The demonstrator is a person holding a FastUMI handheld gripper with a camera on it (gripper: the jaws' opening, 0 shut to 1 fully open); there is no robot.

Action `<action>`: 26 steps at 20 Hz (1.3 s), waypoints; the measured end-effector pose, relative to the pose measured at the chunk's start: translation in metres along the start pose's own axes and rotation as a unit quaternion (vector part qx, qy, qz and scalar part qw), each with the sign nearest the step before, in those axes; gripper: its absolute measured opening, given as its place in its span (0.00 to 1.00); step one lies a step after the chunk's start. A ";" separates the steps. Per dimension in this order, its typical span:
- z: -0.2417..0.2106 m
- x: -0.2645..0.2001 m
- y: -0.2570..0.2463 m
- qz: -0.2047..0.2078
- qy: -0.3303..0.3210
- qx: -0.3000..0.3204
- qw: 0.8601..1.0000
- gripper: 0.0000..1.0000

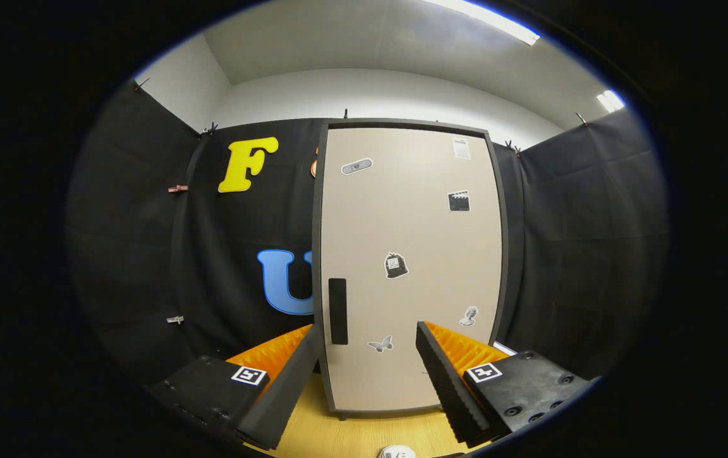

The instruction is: Open the shoe cabinet door, grab the shoes and put them into the shoe cabinet, then close the shoe cabinet door.

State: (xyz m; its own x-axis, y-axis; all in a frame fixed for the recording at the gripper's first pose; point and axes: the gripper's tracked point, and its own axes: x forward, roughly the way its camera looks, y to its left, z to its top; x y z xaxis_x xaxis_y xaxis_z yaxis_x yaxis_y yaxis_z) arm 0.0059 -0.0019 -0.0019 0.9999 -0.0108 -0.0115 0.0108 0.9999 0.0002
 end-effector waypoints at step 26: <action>-0.072 0.165 0.041 -0.003 0.047 -0.004 0.999 0.98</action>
State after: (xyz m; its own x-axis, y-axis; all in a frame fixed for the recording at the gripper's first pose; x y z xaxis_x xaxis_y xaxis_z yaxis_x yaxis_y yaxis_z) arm 0.1709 0.0373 -0.0759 0.9942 -0.0168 -0.1059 0.0161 0.9998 -0.0072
